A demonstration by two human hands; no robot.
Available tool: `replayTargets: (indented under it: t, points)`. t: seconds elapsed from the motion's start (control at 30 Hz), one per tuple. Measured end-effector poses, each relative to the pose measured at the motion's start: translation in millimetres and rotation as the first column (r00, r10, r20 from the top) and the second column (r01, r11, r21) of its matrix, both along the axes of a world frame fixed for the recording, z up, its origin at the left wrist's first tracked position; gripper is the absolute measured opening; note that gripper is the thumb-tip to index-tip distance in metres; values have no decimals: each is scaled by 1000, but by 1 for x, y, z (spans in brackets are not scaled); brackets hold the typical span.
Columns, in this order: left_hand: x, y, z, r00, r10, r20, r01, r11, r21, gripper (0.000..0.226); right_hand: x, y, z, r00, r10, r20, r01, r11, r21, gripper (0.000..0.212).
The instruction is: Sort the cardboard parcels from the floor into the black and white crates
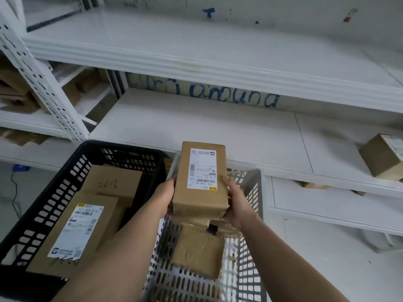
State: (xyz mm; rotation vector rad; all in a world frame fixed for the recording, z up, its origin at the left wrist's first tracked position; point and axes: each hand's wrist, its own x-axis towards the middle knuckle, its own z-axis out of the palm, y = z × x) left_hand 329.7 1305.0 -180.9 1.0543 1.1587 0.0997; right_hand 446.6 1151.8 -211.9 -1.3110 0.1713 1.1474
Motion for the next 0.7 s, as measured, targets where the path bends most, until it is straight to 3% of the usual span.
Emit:
replayTargets:
  t: [0.27, 0.4, 0.57, 0.7]
  points:
    - [24, -20, 14, 977, -179, -114, 201, 954, 223, 51, 27, -48, 35, 969, -160, 189, 151, 987, 59, 43]
    - [28, -35, 10, 950, -272, -152, 301, 926, 228, 50, 31, -81, 39, 950, -160, 269, 189, 978, -84, 36]
    - [26, -39, 2, 935, -293, -202, 336, 912, 234, 49, 21, -77, 17, 971, -116, 207, 156, 970, -185, 35]
    - [21, -30, -14, 916, -315, -249, 380, 880, 286, 27, 15, -64, -5, 970, -54, 236, 123, 951, -285, 30]
